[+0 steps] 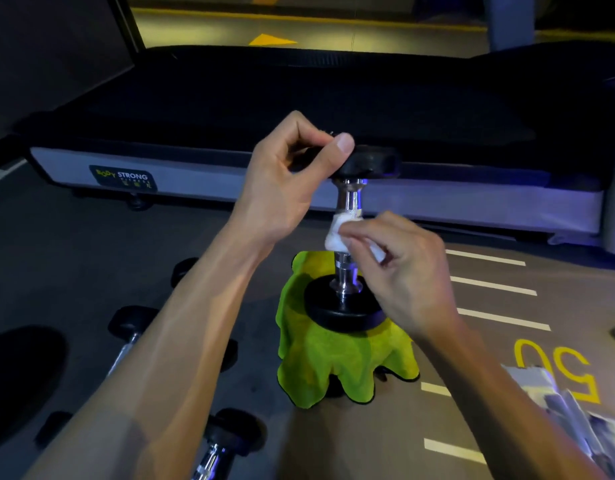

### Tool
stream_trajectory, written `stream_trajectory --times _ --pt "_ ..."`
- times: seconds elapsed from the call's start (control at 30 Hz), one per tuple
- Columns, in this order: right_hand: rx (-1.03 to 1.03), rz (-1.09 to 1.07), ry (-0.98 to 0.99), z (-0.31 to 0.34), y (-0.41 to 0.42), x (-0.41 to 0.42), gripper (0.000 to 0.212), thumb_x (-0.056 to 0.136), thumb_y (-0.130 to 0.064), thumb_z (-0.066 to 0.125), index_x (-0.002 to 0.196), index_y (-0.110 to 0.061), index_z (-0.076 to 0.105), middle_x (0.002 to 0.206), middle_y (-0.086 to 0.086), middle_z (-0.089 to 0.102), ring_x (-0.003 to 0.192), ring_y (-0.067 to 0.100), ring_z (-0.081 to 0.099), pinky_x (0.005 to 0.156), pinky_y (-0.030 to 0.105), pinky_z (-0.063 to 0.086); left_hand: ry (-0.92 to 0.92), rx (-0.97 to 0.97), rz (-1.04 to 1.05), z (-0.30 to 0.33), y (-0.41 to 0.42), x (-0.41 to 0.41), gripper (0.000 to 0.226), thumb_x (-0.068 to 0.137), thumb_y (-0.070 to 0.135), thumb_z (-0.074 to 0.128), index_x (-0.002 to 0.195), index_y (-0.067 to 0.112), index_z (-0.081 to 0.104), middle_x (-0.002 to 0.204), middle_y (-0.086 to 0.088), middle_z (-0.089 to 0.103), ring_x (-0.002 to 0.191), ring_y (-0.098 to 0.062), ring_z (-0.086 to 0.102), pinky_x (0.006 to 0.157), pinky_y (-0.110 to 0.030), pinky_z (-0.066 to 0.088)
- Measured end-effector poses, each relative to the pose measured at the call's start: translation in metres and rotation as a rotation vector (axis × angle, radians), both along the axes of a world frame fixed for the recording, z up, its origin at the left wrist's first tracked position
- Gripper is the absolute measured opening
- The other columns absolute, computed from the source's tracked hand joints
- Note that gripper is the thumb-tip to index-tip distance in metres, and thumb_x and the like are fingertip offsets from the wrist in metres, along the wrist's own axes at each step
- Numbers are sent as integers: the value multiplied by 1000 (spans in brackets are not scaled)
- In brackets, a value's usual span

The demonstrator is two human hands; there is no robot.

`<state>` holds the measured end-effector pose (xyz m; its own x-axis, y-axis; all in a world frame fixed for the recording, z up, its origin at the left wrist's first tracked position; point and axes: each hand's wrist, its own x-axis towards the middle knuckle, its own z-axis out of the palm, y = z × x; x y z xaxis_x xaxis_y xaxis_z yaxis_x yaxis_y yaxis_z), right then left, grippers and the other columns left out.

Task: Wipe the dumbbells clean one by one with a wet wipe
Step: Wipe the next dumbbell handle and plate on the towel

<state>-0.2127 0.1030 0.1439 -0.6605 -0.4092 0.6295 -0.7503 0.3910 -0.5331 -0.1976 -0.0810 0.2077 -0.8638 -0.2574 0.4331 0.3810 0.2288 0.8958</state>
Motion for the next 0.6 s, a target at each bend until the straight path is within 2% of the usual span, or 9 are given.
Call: stream_trajectory --times 0.13,0.2,0.27,0.33,0.4,0.43,0.53,0.6 --pt "166 106 -44 -19 11 15 20 97 -30 61 101 -29 80 98 -14 76 86 13 71 72 35 58 4 -2 -5 -2 -1 -3 21 96 28 74 80 25 60 78 9 65 72 -4 57 73 -28 47" --pt "158 100 9 -9 7 9 20 97 -28 62 102 -27 81 98 -11 77 84 16 70 71 37 58 9 -3 -5 -2 0 -4 22 96 27 74 80 24 60 78 8 64 72 -5 56 73 -30 47" --pt "49 34 48 6 -1 -6 18 98 -21 66 106 -23 81 96 -7 78 81 14 68 72 32 54 6 -18 -9 -1 0 -3 22 97 26 73 81 24 59 80 6 64 74 -6 57 74 -31 48" --pt "-62 -18 46 17 -9 -18 17 97 -17 70 110 -19 81 96 -14 74 81 8 66 75 25 51 -3 -32 -19 -1 -2 -2 21 98 26 72 82 23 59 84 2 66 78 -8 59 75 -32 50" --pt "-45 -25 39 11 -10 -16 17 98 -15 70 111 -18 81 90 -23 63 77 0 58 76 17 44 -20 -22 -17 -1 -4 -2 21 98 28 72 83 23 59 86 0 66 82 -11 61 78 -35 52" --pt "-9 -13 28 3 -7 -10 17 98 -14 70 111 -18 81 88 -20 62 76 2 57 75 16 43 -29 -15 -13 -2 -5 -3 21 97 31 72 83 24 59 86 0 67 83 -13 61 80 -38 52" --pt "25 36 -28 -12 1 4 17 98 -17 68 109 -20 81 93 -9 71 80 10 65 73 19 46 -25 -20 -4 -1 -7 -3 22 95 36 73 82 25 60 83 2 65 81 -12 59 79 -39 52" --pt "-7 31 -30 -8 -3 -1 16 99 -17 68 108 -20 81 94 -11 72 76 8 62 71 17 43 -20 -21 5 -1 -5 -3 22 98 31 73 83 23 59 84 -3 64 80 -14 57 77 -39 51"
